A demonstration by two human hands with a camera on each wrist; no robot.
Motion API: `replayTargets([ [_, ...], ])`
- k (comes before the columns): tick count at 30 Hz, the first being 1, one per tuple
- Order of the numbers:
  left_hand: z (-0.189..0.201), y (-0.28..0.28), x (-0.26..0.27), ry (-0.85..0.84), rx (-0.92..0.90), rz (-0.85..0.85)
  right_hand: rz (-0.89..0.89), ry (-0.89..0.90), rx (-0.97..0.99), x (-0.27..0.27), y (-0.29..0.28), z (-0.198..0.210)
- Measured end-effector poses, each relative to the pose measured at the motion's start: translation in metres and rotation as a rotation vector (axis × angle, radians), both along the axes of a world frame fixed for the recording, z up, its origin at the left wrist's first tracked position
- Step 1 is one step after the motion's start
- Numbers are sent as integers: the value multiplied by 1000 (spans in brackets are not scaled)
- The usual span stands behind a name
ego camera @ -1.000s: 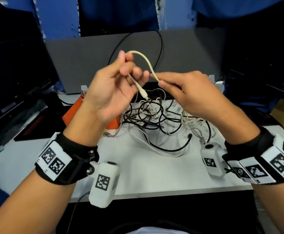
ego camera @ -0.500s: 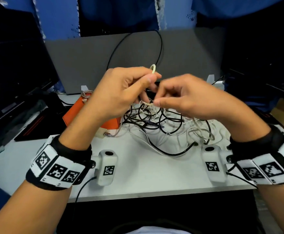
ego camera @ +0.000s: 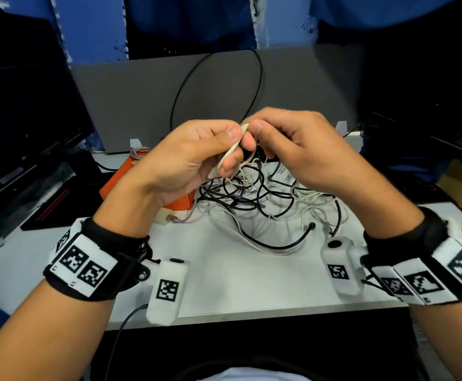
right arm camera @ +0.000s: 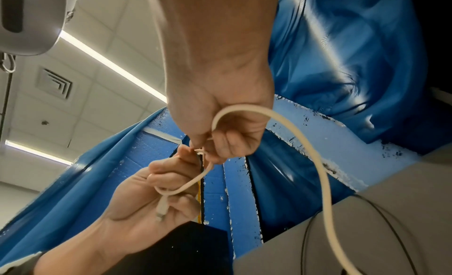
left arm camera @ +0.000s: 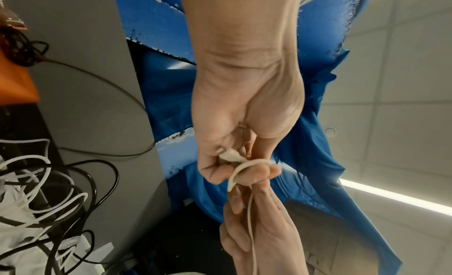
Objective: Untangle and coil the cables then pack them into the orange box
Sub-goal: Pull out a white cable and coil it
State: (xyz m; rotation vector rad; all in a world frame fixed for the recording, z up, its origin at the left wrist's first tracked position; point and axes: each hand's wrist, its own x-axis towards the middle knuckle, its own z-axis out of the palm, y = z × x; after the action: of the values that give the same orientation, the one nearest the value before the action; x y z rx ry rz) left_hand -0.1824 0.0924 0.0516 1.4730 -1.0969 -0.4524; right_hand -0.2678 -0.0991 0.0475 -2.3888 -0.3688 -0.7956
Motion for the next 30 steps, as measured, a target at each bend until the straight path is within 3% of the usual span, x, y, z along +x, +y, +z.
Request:
replayTargets([
  [6,2,-2,-2,20,203,49,-130,109,-130,4,-4,-5],
  [10,-1,-5,-8,134,175,56,-160,95,-202,3,-4,-4],
  [12,0,-6,-10,222,101,37,-74,84,-123,4,-6,-2],
  [16,5,-11,-22,269,-73,-77,294,185,403,1,-13,5],
  [21,-1,-19,-27,384,-210,-130,148,7,181,3,-14,8],
  [25,1,-12,-24,266,-104,-194,100,-176,299,0,-21,14],
  [27,2,-12,-26,210,-82,-202,98,-159,352,1,-24,13],
  [30,0,-14,-28,282,-171,-150,79,-66,331,6,-24,8],
])
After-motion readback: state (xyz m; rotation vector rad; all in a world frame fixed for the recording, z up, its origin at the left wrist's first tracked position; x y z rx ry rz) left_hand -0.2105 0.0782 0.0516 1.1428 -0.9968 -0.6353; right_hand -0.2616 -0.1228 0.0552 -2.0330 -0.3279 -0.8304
